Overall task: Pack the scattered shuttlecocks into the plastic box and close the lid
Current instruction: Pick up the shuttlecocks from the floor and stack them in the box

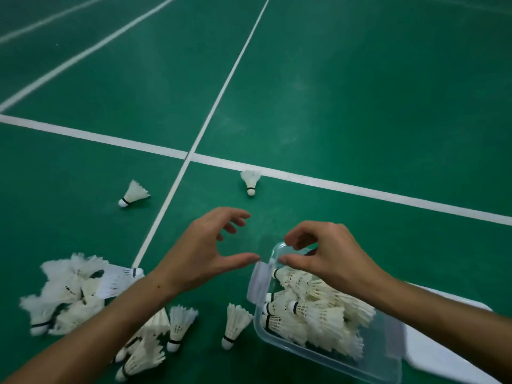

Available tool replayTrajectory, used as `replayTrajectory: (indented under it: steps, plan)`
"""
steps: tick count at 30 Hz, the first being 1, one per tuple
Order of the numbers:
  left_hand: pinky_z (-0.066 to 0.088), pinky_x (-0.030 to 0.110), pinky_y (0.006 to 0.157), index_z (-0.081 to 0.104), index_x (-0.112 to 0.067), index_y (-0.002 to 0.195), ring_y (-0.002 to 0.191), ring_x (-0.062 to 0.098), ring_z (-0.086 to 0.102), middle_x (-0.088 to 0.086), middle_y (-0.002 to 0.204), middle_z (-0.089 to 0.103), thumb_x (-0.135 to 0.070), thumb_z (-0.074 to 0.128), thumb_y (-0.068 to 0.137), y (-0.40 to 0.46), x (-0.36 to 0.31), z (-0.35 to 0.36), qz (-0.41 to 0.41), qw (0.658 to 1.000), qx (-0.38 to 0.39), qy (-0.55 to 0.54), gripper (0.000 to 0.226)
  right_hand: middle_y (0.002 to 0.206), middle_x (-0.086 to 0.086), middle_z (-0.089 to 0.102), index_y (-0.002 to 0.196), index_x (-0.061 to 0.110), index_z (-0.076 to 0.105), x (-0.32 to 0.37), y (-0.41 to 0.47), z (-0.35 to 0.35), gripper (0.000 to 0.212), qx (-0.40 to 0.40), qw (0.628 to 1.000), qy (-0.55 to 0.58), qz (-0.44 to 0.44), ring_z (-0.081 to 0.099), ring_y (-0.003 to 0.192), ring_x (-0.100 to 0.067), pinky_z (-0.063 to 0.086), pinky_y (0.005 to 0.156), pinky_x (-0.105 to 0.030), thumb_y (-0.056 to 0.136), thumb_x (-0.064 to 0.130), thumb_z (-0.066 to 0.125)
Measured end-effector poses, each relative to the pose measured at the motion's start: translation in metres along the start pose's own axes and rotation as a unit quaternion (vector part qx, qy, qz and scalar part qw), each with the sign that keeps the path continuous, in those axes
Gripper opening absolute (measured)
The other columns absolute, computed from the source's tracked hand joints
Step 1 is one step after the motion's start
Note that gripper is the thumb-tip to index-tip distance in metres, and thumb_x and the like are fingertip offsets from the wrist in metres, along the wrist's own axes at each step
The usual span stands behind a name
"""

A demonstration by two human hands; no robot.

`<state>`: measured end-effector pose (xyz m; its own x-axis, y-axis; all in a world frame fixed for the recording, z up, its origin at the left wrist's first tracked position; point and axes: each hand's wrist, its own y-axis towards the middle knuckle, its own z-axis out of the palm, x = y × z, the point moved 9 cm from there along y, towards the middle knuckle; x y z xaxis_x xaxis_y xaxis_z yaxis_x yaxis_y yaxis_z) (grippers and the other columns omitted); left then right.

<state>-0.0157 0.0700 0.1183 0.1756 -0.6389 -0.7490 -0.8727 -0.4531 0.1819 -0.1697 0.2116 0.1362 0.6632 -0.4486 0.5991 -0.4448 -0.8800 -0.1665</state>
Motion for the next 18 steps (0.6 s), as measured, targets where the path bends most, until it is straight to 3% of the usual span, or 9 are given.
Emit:
replayTrajectory:
  steps: [3,10,12,15,18]
  plan:
    - [0.057,0.027,0.085,0.058,-0.033,0.135,0.107,0.002,0.064,-0.019,0.120,0.065,-0.062,0.083,0.075,-0.019,0.030,-0.032,-0.032,0.999,-0.023,0.009,0.071,0.096,0.019,0.071,0.112,0.026,0.074,0.035,0.027,0.027,0.043,0.014,0.999,0.000,-0.041,0.068,0.091,0.004,0.058,0.082,-0.017,0.079,0.049,0.088]
    - [0.054,0.019,0.085,0.056,-0.041,0.134,0.110,-0.004,0.061,-0.024,0.122,0.062,-0.066,0.080,0.072,-0.098,0.119,-0.103,-0.145,0.987,-0.054,0.052,0.072,0.101,0.010,0.076,0.113,0.022,0.071,0.102,0.073,0.132,0.044,0.082,0.990,0.024,-0.111,0.071,0.088,-0.004,0.061,0.085,-0.031,0.079,0.042,0.090]
    - [0.052,0.016,0.087,0.054,-0.040,0.137,0.111,-0.006,0.059,-0.024,0.125,0.061,-0.066,0.080,0.073,-0.120,0.141,-0.114,-0.172,0.982,-0.042,0.071,0.074,0.103,0.008,0.076,0.115,0.020,0.071,0.115,0.078,0.165,0.046,0.107,0.986,0.020,-0.123,0.071,0.089,-0.007,0.061,0.085,-0.034,0.080,0.041,0.090]
    - [0.053,0.024,0.094,0.053,-0.036,0.141,0.113,-0.007,0.056,-0.021,0.131,0.058,-0.070,0.077,0.075,-0.145,0.167,-0.115,-0.188,0.975,0.008,0.119,0.078,0.109,0.007,0.075,0.119,0.020,0.069,0.126,0.079,0.211,0.049,0.149,0.980,-0.004,-0.131,0.070,0.094,-0.010,0.059,0.088,-0.036,0.081,0.044,0.088]
    - [0.051,0.027,0.099,0.052,-0.037,0.144,0.118,-0.001,0.055,-0.021,0.136,0.053,-0.069,0.075,0.079,-0.157,0.187,-0.107,-0.197,0.960,0.050,0.193,0.076,0.120,0.006,0.072,0.125,0.022,0.064,0.129,0.072,0.248,0.053,0.181,0.973,-0.039,-0.142,0.067,0.103,-0.011,0.056,0.088,-0.030,0.083,0.048,0.085]
